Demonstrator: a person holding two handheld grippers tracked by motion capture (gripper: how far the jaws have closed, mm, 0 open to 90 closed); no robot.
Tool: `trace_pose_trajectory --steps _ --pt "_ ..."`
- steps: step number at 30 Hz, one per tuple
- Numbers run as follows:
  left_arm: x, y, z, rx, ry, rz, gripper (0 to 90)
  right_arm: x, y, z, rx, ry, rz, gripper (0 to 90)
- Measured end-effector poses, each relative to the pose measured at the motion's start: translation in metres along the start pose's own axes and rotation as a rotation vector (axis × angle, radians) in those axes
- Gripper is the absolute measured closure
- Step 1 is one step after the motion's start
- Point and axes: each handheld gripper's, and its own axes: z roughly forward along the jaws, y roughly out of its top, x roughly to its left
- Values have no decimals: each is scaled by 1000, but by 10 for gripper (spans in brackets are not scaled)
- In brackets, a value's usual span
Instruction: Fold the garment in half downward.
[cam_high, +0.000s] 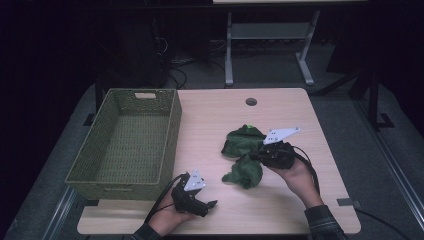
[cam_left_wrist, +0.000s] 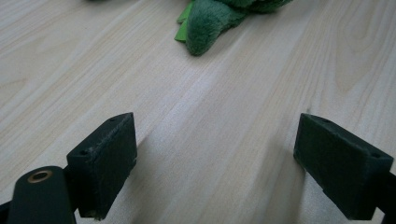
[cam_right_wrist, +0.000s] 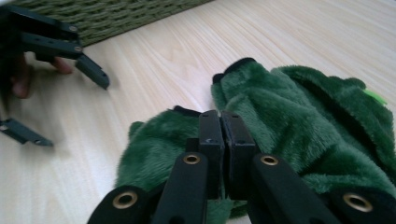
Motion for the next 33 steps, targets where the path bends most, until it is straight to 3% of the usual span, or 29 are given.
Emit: trace_pose_trajectory --steps 7,18,24,29,30,32,33 --pt "0 0 0 4 0 3 126 -7 -2 16 8 4 36 894" --pt "0 0 0 0 -2 -4 126 2 -22 49 147 73 32 897" --pt "0 0 0 0 -2 -4 126 4 -25 51 161 60 17 899" --pt "0 0 0 -1 -2 -5 126 4 -28 50 143 62 32 896" --pt "0 0 0 -1 -2 -5 126 4 -27 49 141 62 37 871" --pt "-1 0 0 -1 2 -7 125 0 -24 41 119 44 52 738" --pt "-1 0 1 0 4 -10 125 0 -24 41 119 44 52 738"
